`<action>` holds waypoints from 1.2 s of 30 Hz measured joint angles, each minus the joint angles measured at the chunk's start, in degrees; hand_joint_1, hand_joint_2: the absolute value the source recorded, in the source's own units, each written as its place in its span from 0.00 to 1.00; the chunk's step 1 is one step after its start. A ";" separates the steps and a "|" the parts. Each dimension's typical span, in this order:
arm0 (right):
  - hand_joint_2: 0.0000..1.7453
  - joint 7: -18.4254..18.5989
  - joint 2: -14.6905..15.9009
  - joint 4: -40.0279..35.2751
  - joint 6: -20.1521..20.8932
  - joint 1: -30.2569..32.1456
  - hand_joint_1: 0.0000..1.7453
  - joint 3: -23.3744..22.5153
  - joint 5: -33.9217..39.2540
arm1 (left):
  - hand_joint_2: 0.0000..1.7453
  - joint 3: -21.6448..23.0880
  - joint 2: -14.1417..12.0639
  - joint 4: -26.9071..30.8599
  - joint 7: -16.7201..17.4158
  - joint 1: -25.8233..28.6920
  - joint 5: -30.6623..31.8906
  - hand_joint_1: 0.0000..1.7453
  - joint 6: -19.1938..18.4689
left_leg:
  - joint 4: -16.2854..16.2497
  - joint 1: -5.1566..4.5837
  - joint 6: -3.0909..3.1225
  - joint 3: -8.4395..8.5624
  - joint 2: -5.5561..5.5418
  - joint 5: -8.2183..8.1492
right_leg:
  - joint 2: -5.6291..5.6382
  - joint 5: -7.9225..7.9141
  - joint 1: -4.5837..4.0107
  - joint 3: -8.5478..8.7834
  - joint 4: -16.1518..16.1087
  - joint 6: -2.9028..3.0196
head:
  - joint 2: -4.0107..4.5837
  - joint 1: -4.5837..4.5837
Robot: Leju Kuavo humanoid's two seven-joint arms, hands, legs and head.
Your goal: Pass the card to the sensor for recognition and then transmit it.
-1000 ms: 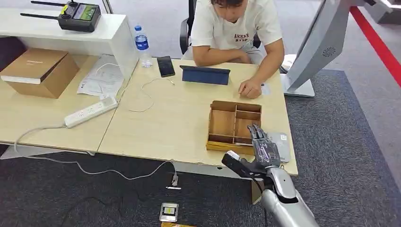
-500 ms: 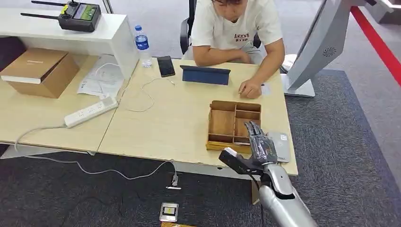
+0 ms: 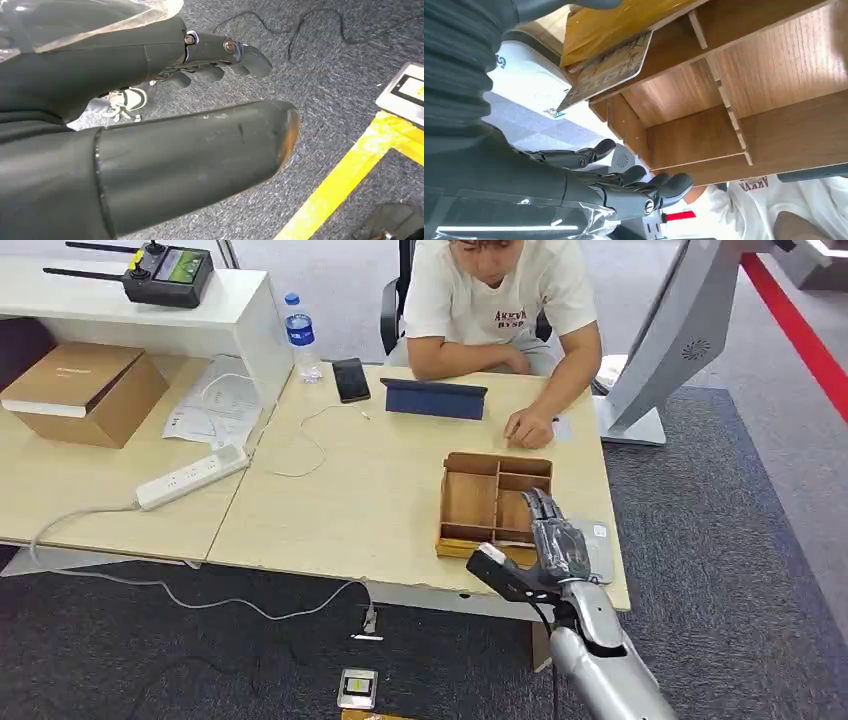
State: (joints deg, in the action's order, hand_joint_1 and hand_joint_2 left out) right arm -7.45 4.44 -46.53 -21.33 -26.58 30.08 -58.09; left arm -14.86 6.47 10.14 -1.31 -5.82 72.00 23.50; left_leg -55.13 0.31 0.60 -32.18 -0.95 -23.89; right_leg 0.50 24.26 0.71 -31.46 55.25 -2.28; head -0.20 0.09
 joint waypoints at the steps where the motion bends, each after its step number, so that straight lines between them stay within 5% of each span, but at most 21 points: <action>1: 1.00 0.00 0.00 0.00 -0.02 0.00 0.00 -0.02 0.00 | 0.00 0.00 0.00 0.00 0.00 0.00 0.02 0.00 0.00 | 0.00 0.00 0.00 0.00 0.00 0.00 | 0.00 0.00 0.00 0.00 0.00 0.00 | 0.02 0.00; 36: 1.00 -1.09 2.67 2.43 -2.05 -1.07 0.00 -2.34 0.94 | 0.00 1.05 -0.33 0.00 -0.98 0.12 0.52 0.00 0.26 | 0.00 0.00 0.00 -0.01 0.00 0.00 | 0.00 0.00 0.00 -0.01 0.00 0.00 | 0.00 0.00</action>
State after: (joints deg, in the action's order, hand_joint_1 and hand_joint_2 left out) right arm -8.55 7.10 -44.11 -23.39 -27.65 27.74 -57.16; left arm -13.81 6.14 10.14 -2.29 -5.70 72.52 23.76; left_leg -55.13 0.31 0.60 -32.19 -0.96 -23.89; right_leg 0.50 24.26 0.72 -31.47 55.25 -2.28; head -0.20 0.09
